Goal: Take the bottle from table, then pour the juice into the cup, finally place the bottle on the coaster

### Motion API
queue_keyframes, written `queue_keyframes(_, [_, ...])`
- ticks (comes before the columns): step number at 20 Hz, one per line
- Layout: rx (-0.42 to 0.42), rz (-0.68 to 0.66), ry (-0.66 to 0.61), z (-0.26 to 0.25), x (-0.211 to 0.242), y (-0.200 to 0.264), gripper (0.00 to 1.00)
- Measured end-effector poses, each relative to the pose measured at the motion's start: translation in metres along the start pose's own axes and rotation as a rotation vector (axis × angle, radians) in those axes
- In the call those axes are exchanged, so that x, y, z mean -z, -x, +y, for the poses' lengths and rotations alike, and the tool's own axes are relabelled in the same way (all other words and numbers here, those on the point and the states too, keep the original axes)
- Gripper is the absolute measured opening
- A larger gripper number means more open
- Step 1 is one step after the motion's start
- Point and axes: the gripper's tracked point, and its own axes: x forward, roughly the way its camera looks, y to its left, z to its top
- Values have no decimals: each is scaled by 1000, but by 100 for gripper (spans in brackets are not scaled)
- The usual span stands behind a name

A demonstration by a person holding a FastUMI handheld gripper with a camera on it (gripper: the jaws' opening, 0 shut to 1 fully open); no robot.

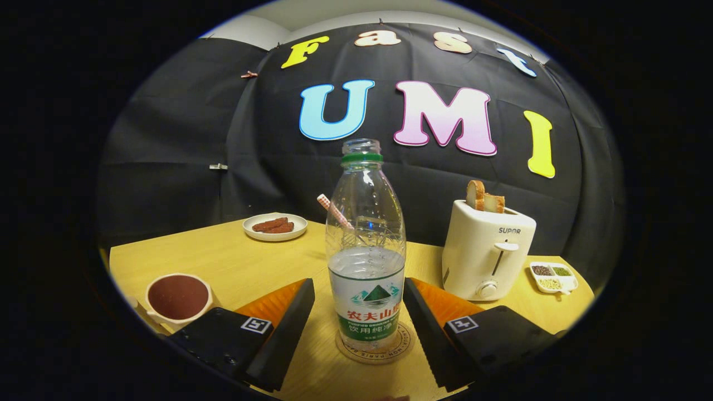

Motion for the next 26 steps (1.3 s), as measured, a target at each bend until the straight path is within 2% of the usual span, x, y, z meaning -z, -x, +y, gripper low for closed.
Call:
queue_keyframes(12, [38, 0, 65, -24, -17, 69, 97])
queue_keyframes(17, [26, -23, 137, -36, -59, 104, 97])
queue_keyframes(22, [41, -36, 117, -43, -107, 138, 97])
queue_keyframes(26, [21, -51, 119, -33, -140, 163, 97])
